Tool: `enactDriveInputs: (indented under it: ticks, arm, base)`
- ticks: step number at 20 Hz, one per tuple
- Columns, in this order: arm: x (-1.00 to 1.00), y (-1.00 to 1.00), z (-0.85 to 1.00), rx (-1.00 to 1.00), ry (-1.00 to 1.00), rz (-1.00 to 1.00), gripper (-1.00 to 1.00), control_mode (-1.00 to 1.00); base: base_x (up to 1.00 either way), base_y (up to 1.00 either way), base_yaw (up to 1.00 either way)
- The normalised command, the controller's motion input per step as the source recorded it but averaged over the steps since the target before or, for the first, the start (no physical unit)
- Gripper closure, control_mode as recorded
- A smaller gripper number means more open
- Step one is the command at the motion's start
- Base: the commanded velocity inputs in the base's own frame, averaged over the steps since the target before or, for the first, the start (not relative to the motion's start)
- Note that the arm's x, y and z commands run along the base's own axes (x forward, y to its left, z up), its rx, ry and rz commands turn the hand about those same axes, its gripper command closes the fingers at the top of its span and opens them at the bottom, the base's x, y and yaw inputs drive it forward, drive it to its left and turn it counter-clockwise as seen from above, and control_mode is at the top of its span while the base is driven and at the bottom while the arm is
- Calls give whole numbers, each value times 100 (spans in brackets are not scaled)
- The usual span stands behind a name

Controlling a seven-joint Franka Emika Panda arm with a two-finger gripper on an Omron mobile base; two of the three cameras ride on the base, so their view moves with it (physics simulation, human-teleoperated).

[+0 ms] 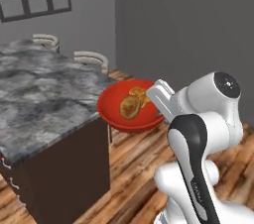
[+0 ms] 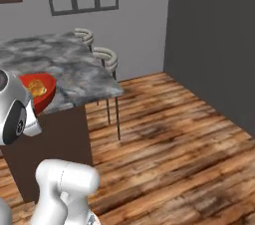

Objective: Pick up the heated bread from the toaster oven and place it in the bowl. Then move the bread bowl to the dining counter.

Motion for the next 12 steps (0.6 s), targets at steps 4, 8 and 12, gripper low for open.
enactDriveInputs:
  ticks: [4,8,12]
  arm:
    - [0,0,0,0,0,0,100,100]
    - [0,0,0,0,0,0,100,100]
    - [0,0,0,0,0,0,100,100]
  base:
    - [100,-34,51]
    - [100,-52,25]
    - [88,-7,44]
